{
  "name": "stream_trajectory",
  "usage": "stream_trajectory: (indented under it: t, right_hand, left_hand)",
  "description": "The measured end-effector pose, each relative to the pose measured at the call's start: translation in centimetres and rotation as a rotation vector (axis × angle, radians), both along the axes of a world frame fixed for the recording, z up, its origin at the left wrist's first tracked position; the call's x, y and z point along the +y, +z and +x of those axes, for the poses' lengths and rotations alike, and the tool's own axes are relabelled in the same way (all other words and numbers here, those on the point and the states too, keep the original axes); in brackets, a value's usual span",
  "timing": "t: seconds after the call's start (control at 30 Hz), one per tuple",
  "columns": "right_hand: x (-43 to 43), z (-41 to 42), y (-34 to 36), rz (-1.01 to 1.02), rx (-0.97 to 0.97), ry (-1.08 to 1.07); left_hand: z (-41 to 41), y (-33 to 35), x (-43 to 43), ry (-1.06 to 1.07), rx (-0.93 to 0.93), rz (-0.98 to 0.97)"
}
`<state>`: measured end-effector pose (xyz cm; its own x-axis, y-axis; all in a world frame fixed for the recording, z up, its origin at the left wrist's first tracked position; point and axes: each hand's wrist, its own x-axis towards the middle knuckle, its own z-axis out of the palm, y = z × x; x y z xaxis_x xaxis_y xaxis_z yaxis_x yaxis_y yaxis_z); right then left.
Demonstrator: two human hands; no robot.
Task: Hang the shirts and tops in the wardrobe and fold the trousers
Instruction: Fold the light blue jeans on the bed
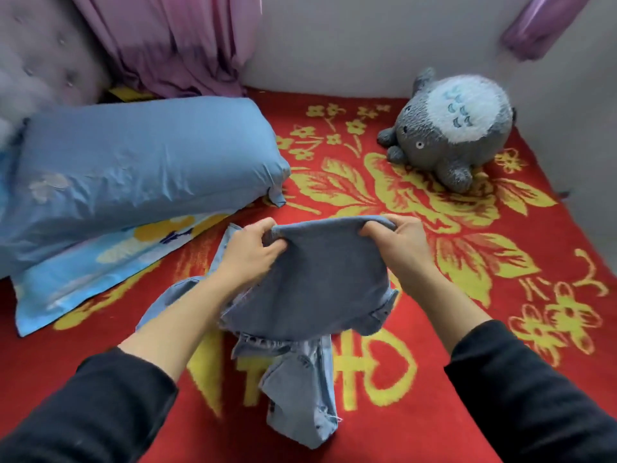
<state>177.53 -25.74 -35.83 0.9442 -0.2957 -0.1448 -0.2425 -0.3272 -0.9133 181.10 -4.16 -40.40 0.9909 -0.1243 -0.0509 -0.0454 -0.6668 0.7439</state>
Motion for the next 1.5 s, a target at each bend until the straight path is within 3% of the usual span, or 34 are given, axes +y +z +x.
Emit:
stream_trajectory:
  t: [0.17,0.27,0.33,0.5,0.63,0.8,0.9,0.97,1.07,1.2,1.27,1.33,1.43,1.5]
  right_hand:
    - [-3.6,-0.8,8.5,-0.005,-0.348,-0.062]
    - [-7.7,-1.4,12.1,0.029,-0.428,-0.027]
    - [-10.9,-2.2,13.9,0.101,-0.400,0.034]
    - [-17.9,-9.4,13.3,0.050,-0.363,0.084]
    - [-23.5,-14.8,7.2,0.032,-0.066,0.056]
    - [-30.1,-19.2,1.1,0.675,0.395,-0.074]
    - [-31.9,-19.2,2.1,0.888,0.222,-0.049]
    - [-33.2,-18.3,4.5,0.854,0.068,-0.136]
    - [-36.1,-17.4,8.7,0.642,-0.179,-0.254]
    - [-36.8,-18.7,13.0,0.242,-0.431,-0.128]
    - [-35.5,-18.8,11.8,-0.007,-0.374,0.033]
    - [-33.8,-18.9,7.7,-0.264,-0.210,0.189]
    - [-31.6,-20.4,1.1,-0.527,0.014,0.435]
    - [-30.1,-22.0,-1.9,-0.656,0.018,0.583]
  left_hand:
    - [-0.8,9.3,-4.0,-0.010,-0.073,-0.321]
    - [-2.4,15.3,-7.8,-0.040,-0.129,-0.499]
    - [-3.9,19.1,-11.0,-0.057,-0.184,-0.610]
    - [-7.0,25.6,-20.3,-0.013,-0.234,-0.731]
    - [-8.9,26.8,-27.2,0.014,-0.135,-0.801]
    - [-11.1,27.3,-33.1,0.002,-0.011,-0.950]
    - [-11.1,27.1,-34.5,0.040,0.014,-0.973]
    - [-10.4,26.5,-34.5,0.099,0.012,-0.961]
    - [-8.7,23.1,-32.9,0.242,0.033,-0.836]
    - [-9.2,14.7,-30.5,0.290,0.382,-0.434]
    - [-11.2,10.9,-31.0,0.189,0.579,-0.332]
    - [-13.5,8.0,-32.3,0.064,0.746,-0.368]
    - [-16.1,5.6,-34.2,-0.009,0.865,-0.454]
    - [-17.1,3.8,-34.5,0.000,0.931,-0.437]
